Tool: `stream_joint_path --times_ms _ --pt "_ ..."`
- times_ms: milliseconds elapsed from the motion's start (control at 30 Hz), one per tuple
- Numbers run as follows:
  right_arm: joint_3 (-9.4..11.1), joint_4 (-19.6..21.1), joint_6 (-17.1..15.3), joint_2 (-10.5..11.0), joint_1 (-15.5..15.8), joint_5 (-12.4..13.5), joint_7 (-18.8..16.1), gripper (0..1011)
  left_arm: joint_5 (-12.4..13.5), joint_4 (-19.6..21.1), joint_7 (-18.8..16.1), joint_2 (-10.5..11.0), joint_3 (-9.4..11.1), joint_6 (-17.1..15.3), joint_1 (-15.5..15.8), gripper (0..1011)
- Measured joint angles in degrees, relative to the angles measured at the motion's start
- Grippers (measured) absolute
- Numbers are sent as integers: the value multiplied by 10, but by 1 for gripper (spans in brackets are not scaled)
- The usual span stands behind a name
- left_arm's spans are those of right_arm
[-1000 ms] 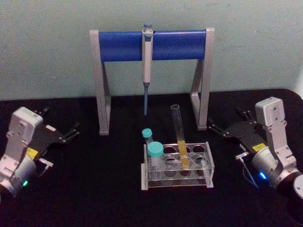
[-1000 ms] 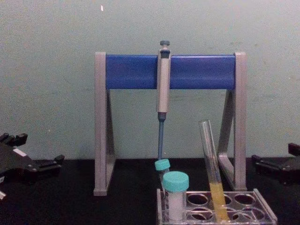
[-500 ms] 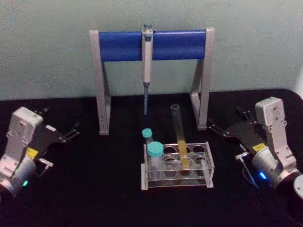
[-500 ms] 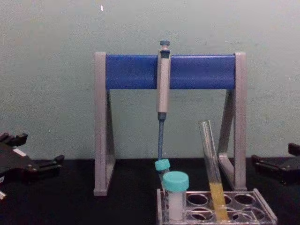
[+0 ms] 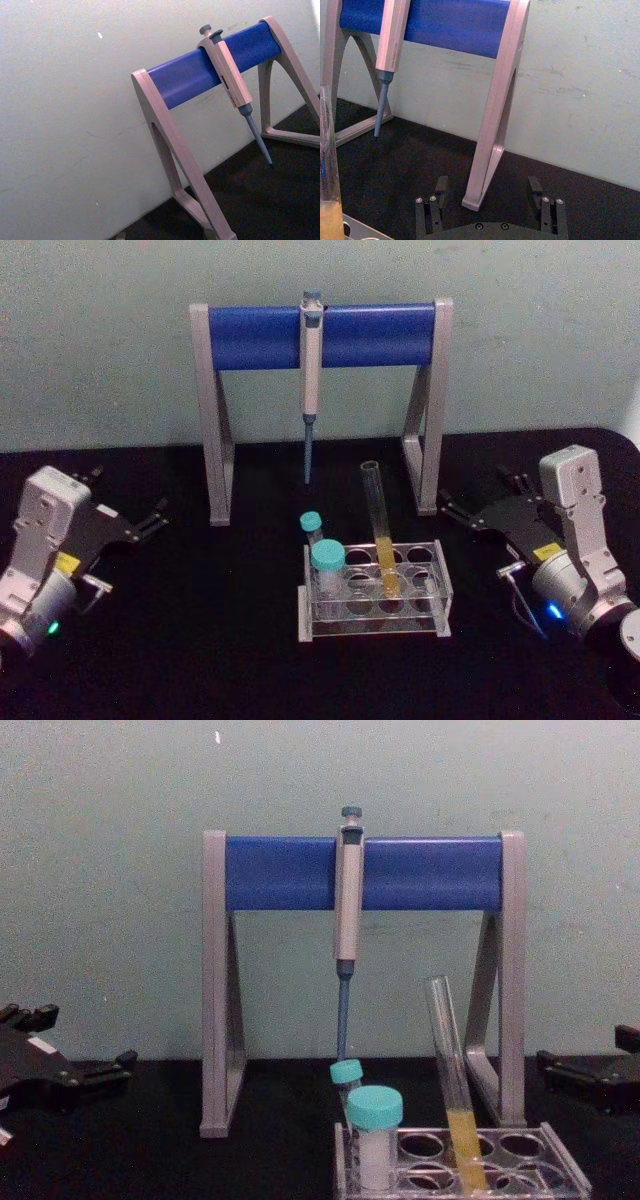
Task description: Pick up the test tube from the test tube rack, shake it, then place it back into the test tube rack.
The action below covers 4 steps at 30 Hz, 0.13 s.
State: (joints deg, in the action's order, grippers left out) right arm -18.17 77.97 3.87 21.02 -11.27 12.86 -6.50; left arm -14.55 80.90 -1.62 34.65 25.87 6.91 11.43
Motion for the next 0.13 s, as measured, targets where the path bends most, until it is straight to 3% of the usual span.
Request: stream_joint_path --times_ms 133 --pt "0 0 0 0 0 0 0 1000 0 0 0 0 0 0 0 1001"
